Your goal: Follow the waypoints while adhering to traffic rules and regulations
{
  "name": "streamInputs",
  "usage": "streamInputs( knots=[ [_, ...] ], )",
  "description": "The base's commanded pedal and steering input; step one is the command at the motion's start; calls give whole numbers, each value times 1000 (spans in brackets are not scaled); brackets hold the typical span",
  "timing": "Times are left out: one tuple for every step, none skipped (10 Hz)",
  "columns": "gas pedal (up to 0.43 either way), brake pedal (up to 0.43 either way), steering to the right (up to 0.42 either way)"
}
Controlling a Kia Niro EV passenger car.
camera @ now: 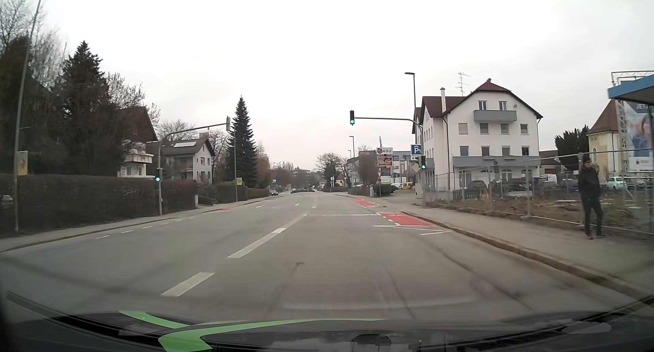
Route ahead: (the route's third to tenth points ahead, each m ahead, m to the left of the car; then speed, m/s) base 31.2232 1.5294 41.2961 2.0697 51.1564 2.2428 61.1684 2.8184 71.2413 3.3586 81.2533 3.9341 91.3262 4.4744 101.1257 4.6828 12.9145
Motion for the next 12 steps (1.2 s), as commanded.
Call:
streamInputs(
  knots=[
    [59, 0, -3],
    [59, 0, -3],
    [59, 0, -3],
    [59, 0, -3],
    [59, 0, -3],
    [59, 0, -3],
    [59, 0, -3],
    [59, 0, -3],
    [59, 0, -3],
    [59, 0, -3],
    [59, 0, -3],
    [59, 0, -3]
  ],
)
